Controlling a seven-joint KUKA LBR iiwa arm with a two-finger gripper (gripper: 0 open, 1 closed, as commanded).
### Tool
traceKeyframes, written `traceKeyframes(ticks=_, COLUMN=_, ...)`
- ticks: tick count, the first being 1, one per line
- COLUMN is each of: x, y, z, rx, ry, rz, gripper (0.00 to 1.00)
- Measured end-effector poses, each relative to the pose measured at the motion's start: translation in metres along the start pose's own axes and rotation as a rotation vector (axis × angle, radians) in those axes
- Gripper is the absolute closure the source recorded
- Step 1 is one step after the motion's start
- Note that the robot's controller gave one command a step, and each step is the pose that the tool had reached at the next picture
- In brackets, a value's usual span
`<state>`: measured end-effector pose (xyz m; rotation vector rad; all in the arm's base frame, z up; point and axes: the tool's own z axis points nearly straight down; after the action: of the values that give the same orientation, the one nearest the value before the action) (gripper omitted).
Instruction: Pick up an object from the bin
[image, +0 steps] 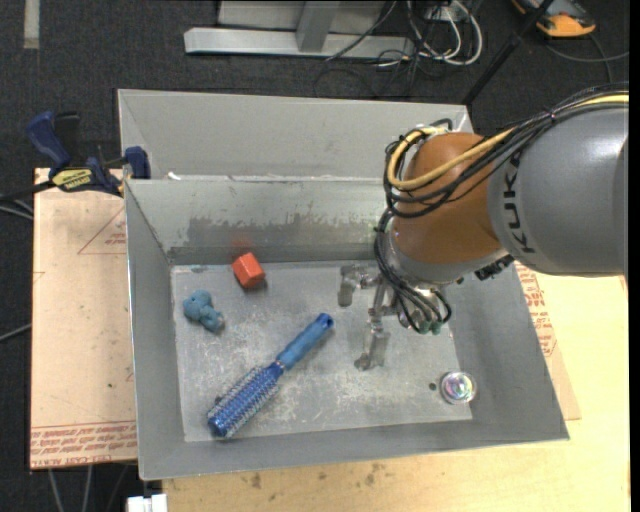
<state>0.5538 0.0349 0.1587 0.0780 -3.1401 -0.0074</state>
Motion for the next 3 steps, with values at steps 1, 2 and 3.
traceKeyframes(ticks=1, x=0.0254, y=0.0151, z=0.0693, rx=0.003, ry=0.006, rz=0.13, gripper=0.0)
traceKeyframes(ticks=2, x=0.0235, y=0.0141, z=0.0666, rx=0.004, ry=0.0, rz=0.13, gripper=0.0)
traceKeyframes(ticks=3, x=0.0235, y=0.014, z=0.0666, rx=0.004, ry=0.0, rz=0.13, gripper=0.0)
